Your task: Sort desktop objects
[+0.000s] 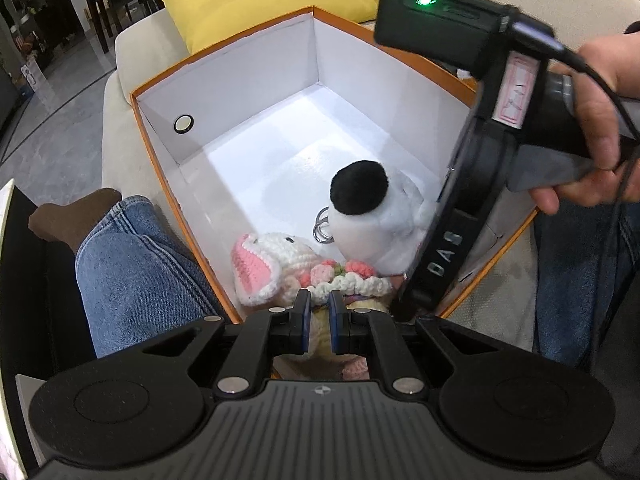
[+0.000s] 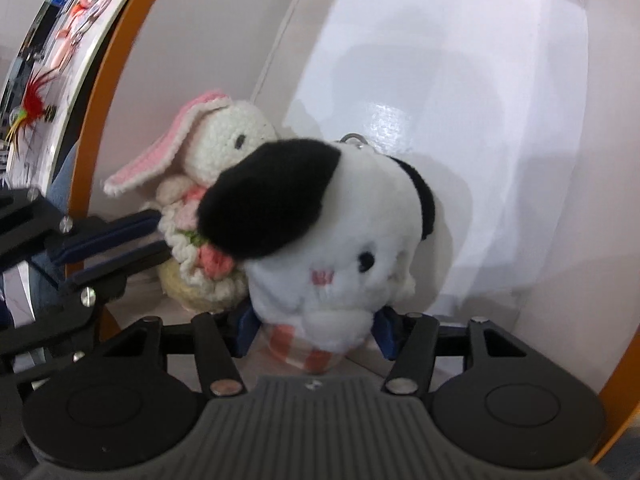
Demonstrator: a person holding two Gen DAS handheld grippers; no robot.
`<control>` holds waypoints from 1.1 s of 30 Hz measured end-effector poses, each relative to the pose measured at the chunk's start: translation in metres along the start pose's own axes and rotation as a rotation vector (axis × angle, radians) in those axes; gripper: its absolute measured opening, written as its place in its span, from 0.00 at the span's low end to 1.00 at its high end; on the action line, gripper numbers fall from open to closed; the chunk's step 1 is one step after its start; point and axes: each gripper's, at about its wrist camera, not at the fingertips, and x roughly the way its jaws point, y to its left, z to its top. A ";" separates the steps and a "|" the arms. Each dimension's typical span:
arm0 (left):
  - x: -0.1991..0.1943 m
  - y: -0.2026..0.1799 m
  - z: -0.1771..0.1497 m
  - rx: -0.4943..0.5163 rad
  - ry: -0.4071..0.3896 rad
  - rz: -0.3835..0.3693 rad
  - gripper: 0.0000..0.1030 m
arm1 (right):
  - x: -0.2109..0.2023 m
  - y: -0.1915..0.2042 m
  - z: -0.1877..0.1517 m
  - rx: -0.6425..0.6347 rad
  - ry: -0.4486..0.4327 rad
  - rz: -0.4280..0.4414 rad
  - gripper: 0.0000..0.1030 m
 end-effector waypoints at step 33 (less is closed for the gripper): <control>-0.029 -0.037 0.057 0.021 -0.159 -0.001 0.10 | -0.147 -0.064 -0.114 0.082 -0.530 -0.097 0.53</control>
